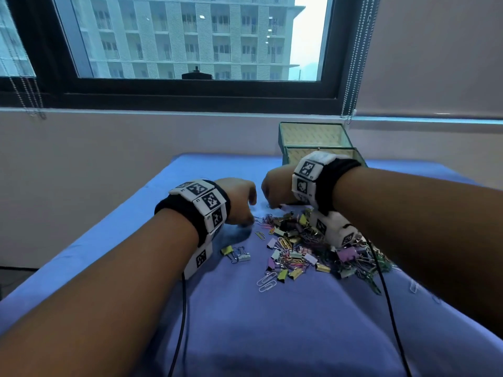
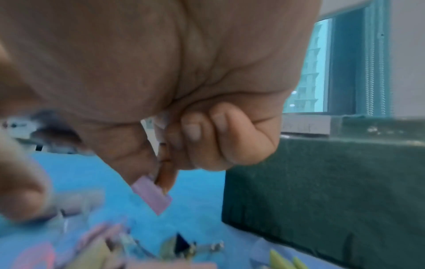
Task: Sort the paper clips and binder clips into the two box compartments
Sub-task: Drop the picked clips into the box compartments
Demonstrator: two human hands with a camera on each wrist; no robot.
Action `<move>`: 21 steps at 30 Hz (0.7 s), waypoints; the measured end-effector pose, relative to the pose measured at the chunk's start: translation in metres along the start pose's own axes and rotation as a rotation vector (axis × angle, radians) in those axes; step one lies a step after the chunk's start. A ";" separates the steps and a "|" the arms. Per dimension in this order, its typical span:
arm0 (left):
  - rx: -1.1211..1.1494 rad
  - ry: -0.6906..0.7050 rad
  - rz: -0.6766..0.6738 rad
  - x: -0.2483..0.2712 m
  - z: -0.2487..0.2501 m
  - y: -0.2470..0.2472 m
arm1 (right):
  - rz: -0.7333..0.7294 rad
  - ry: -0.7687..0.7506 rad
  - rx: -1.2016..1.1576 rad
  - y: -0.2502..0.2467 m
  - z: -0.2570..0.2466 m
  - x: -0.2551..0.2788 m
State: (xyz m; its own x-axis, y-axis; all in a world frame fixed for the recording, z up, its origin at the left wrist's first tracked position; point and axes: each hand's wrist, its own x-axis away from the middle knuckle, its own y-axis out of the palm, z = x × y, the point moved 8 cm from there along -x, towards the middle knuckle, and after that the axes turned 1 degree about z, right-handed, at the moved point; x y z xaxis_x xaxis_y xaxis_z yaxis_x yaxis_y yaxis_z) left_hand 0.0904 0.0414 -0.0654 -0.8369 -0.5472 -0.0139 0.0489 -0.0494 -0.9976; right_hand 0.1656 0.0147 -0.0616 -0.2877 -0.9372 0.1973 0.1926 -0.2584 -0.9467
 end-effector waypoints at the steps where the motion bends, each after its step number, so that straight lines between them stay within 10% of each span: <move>1: 0.008 0.002 -0.004 0.000 -0.001 -0.001 | 0.035 -0.011 -0.097 -0.007 0.005 0.004; 13: 0.051 0.229 -0.110 0.004 0.024 0.012 | 0.108 0.059 -1.358 0.002 0.091 0.061; 21: 0.033 0.242 0.045 0.003 0.026 -0.001 | 0.145 -0.103 -1.667 -0.003 0.122 0.087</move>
State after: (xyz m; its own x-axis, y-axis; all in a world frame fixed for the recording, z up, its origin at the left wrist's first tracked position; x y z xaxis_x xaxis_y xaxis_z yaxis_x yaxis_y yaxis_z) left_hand 0.1015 0.0182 -0.0627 -0.9393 -0.3340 -0.0780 0.1035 -0.0593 -0.9929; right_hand 0.2542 -0.0946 -0.0109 -0.2860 -0.9574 0.0406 -0.9475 0.2762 -0.1611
